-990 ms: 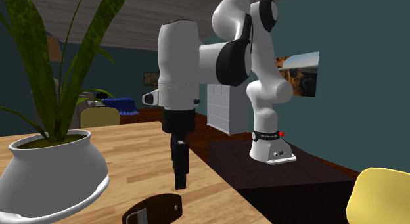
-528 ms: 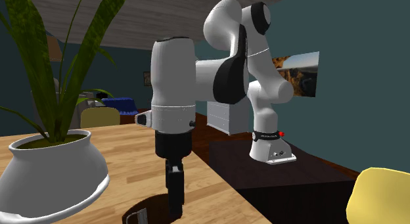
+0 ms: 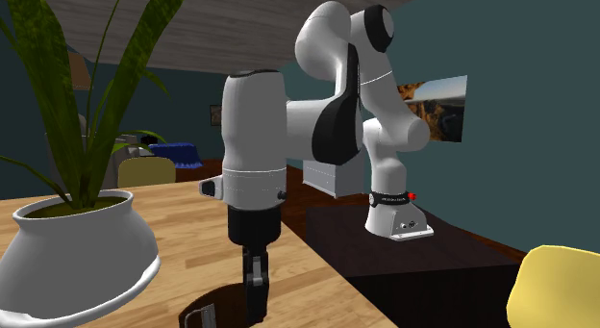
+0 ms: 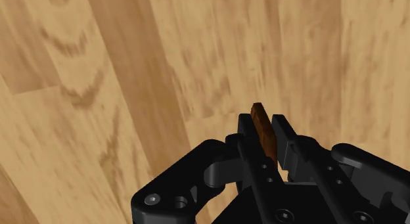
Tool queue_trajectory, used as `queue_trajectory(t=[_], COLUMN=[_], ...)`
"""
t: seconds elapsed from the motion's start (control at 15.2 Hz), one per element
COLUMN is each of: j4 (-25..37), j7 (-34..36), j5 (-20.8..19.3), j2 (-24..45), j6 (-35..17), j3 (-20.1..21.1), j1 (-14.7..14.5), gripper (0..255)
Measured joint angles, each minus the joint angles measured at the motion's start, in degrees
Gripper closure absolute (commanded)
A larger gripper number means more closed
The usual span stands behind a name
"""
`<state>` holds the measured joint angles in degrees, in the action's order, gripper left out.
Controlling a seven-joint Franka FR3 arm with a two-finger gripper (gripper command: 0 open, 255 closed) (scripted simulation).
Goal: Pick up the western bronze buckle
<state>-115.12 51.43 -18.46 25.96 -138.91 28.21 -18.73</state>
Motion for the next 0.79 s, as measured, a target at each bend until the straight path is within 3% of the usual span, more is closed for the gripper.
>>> queue_trajectory(t=[0.79], j4=[0.5], j7=[-1.3], j5=[2.0], j2=[-2.6], j6=[2.8], j3=[1.3], j1=[0.9], gripper=[255])
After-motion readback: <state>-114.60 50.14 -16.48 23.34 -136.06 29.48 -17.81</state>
